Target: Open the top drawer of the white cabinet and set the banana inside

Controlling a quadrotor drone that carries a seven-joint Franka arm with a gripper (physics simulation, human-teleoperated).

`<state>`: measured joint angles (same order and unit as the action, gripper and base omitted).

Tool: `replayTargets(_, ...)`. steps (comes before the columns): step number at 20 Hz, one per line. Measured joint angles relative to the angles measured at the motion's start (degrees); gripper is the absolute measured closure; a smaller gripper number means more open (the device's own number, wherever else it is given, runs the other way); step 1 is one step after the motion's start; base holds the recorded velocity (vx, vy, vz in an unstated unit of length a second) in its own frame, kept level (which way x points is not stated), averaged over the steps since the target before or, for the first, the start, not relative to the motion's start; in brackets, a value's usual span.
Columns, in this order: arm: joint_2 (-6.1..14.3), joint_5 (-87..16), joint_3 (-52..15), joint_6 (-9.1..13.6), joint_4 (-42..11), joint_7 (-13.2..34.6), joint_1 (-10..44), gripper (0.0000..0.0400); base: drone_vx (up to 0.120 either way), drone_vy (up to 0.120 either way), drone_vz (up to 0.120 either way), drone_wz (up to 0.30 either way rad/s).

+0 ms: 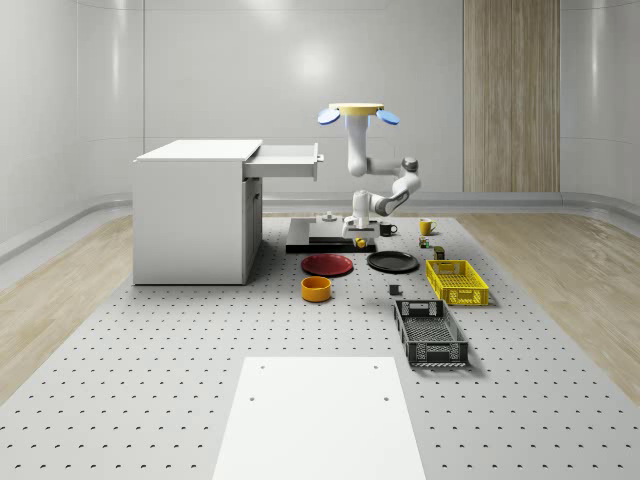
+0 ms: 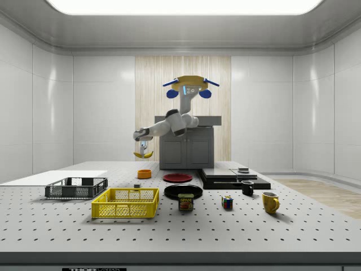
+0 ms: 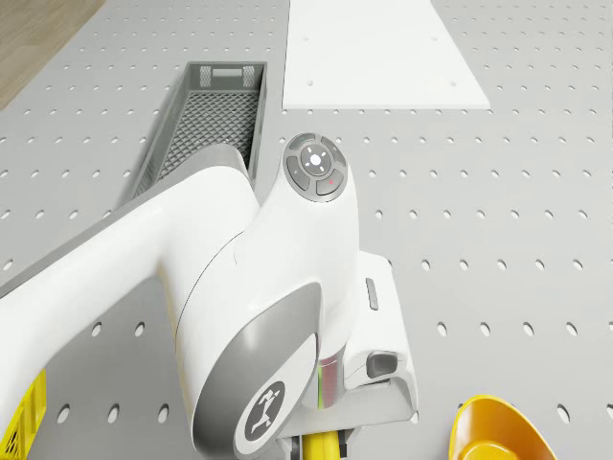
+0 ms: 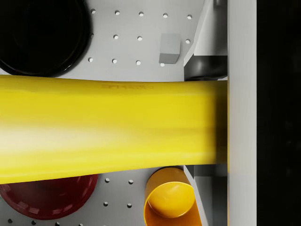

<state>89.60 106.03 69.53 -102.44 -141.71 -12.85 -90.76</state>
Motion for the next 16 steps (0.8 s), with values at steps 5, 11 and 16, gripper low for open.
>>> replayTargets(5, 0.3, -0.2, 0.0, -0.3, 0.0, -0.1, -0.1, 0.0208, -0.12, 0.0, 0.12, 0.0)
replayTargets(11, 0.6, -0.3, -0.1, -0.6, 0.0, -0.1, -0.2, 0.0208, -0.12, 0.0, 0.12, 0.0)
replayTargets(16, 0.8, -0.4, -0.1, -0.8, 0.0, -0.2, -0.3, 0.0208, -0.12, 0.0, 0.12, 0.0)
